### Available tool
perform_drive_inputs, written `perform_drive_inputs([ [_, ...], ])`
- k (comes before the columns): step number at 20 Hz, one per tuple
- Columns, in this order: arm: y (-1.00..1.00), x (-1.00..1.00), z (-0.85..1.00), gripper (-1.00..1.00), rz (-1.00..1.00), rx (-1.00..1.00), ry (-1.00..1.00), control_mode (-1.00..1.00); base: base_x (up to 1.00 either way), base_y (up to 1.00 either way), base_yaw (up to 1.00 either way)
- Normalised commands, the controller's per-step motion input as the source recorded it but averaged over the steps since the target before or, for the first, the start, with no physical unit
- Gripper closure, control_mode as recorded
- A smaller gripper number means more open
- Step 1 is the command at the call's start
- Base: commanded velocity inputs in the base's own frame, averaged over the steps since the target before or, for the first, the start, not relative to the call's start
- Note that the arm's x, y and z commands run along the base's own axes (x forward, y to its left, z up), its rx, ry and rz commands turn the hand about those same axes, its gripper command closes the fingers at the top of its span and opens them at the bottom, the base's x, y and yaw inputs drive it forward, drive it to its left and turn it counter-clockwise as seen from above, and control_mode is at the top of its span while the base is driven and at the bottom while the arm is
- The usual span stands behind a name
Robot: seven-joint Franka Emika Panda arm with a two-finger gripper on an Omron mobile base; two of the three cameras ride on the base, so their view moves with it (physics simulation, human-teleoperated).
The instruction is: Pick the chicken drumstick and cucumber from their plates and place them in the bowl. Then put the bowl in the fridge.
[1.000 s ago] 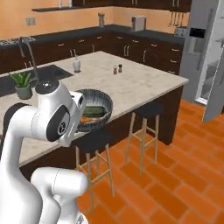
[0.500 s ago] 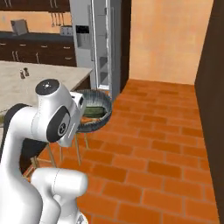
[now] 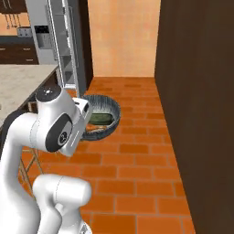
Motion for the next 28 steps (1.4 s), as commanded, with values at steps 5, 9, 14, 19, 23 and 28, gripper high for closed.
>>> perform_drive_inputs([
  [5,0.0,0.0,0.0,1.0,0.0,0.0,0.0,1.0,-1.0,-0.63,0.26],
  [9,0.0,0.0,0.0,1.0,0.0,0.0,0.0,1.0,-1.0,-0.16,0.5],
  [14,0.0,0.0,0.0,1.0,0.0,0.0,0.0,1.0,-1.0,-0.03,0.34],
  [19,0.0,0.0,0.0,1.0,0.0,0.0,0.0,1.0,-0.88,0.61,0.09],
  [23,0.0,0.0,0.0,1.0,0.0,0.0,0.0,1.0,-0.02,1.0,0.0],
  [28,0.0,0.0,0.0,1.0,0.0,0.0,0.0,1.0,-0.37,1.0,-0.01],
])
